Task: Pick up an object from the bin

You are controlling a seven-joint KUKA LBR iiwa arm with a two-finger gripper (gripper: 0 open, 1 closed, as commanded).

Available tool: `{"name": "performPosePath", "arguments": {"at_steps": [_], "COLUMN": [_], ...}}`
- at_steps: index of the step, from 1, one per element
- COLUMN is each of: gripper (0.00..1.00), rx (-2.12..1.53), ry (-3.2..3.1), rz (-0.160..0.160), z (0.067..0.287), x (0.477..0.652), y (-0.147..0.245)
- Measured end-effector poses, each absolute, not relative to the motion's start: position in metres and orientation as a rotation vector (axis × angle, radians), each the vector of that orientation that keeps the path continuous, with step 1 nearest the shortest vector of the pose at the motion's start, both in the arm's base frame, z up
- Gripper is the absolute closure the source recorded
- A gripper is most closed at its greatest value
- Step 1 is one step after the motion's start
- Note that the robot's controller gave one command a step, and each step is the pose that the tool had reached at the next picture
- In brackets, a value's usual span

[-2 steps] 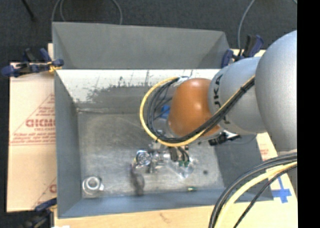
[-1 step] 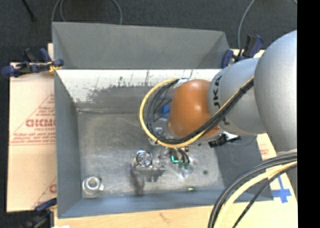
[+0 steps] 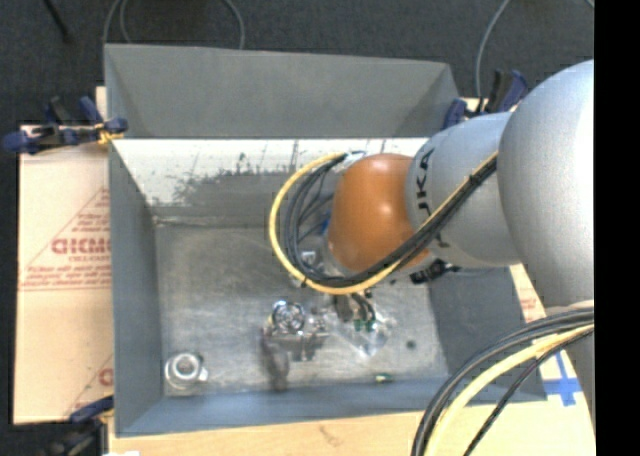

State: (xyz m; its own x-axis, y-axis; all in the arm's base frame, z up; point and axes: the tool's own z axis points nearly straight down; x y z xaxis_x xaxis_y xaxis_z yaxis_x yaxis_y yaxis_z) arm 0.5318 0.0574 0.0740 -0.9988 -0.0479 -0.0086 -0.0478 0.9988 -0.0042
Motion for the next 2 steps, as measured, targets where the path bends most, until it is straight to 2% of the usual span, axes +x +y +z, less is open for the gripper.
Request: {"name": "performPosePath", "arguments": {"at_steps": [1, 2], "gripper": [1.00, 1.00], "rx": [-0.070, -0.048], "ry": [3.123, 3.131], "rz": [-0.001, 0.003], "z": [0.077, 0.188], "x": [0.535, 0.528], "y": [0.059, 0.059]}}
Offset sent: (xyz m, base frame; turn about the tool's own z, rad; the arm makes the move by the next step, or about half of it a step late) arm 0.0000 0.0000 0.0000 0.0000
